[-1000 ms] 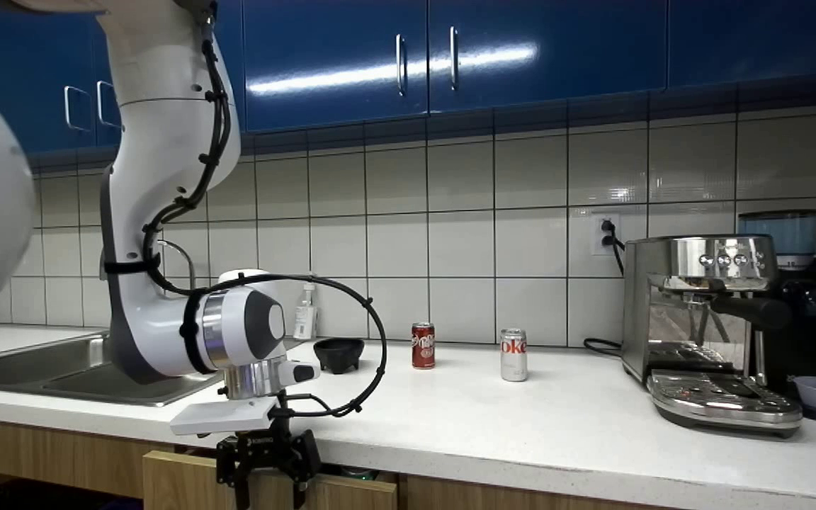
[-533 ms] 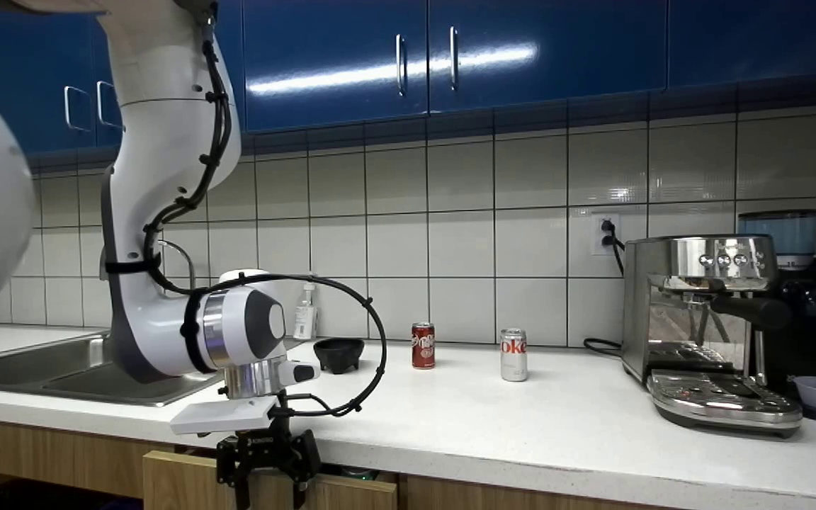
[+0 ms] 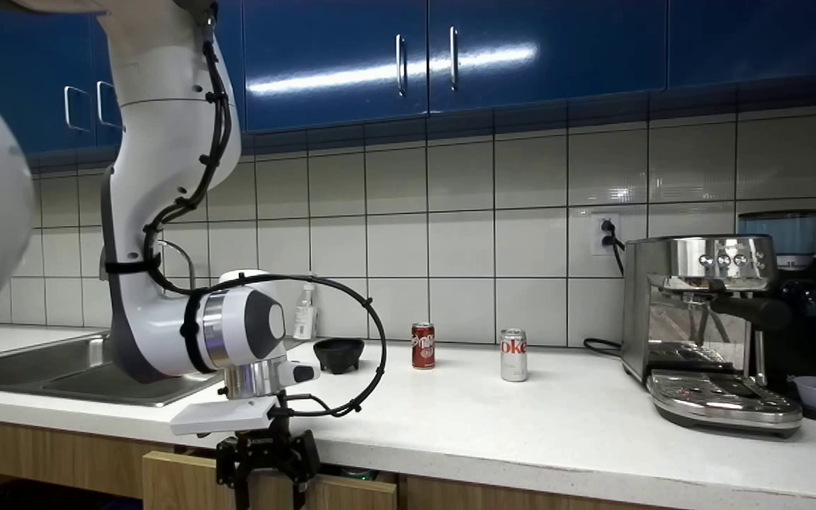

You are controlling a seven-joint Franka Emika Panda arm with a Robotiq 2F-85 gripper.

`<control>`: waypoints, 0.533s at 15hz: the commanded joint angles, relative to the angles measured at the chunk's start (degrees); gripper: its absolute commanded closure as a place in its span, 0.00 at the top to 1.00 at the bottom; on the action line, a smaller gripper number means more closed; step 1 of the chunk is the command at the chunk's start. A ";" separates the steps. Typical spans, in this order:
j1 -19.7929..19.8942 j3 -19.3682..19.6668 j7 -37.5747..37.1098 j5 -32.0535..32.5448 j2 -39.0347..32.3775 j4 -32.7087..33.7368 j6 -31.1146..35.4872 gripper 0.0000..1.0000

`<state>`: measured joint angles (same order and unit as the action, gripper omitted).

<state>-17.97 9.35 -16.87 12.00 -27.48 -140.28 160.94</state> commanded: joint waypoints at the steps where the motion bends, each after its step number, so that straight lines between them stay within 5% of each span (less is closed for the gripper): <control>1: -1.77 1.71 -3.28 1.37 -0.11 -0.69 5.57 1.00; 8: -15.70 13.51 -10.01 -0.85 -2.20 -3.04 17.30 1.00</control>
<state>-27.42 17.21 -23.04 12.01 -28.39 -144.73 172.74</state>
